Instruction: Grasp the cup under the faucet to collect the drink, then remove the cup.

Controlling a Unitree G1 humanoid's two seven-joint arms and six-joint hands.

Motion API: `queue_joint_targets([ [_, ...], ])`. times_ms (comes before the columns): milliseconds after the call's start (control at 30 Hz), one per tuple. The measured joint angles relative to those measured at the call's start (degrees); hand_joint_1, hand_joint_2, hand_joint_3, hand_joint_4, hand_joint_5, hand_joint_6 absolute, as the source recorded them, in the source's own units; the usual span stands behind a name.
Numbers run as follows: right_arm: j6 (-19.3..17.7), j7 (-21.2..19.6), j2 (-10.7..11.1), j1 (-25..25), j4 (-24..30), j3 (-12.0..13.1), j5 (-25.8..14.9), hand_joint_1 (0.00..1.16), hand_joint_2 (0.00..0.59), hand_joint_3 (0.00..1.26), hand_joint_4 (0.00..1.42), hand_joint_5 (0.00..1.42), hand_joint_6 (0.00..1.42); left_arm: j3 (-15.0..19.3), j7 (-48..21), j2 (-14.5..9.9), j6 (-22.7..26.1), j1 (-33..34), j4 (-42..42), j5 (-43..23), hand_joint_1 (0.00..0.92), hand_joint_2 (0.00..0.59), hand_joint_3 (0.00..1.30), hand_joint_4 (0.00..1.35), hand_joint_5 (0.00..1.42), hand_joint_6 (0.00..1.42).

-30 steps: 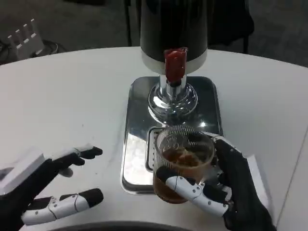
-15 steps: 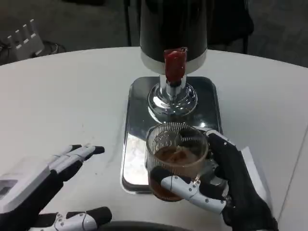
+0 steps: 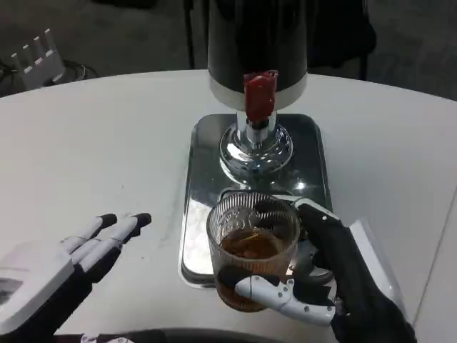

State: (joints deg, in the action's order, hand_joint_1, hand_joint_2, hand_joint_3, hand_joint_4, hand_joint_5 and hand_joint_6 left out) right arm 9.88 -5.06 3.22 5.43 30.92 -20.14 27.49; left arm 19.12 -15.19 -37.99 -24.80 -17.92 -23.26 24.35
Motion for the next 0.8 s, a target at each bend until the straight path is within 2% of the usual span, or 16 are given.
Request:
queue_joint_targets([
  [300,-1.05,1.57,0.29,0.01,0.69,0.81,-0.26,0.79,0.186,0.85,0.91,1.06,1.1,0.59,-0.53,-0.28,-0.21,-1.71,-1.81,0.8,0.0,0.112,0.01,0.0,0.0,0.13],
  [567,-1.43,2.6,1.42,0.29,0.91,1.97,-0.7,0.79,0.185,0.85,0.92,1.07,1.13,0.59,-0.97,-0.28,-0.16,-1.87,-3.0,1.12,0.0,0.112,0.01,0.0,0.0,0.13],
  [800,-1.45,3.16,1.58,0.78,1.3,1.86,-0.71,0.79,0.185,0.85,0.92,1.08,1.13,0.55,-1.07,-0.27,0.1,-1.88,-3.23,1.18,0.0,0.111,0.01,0.0,0.0,0.13],
])
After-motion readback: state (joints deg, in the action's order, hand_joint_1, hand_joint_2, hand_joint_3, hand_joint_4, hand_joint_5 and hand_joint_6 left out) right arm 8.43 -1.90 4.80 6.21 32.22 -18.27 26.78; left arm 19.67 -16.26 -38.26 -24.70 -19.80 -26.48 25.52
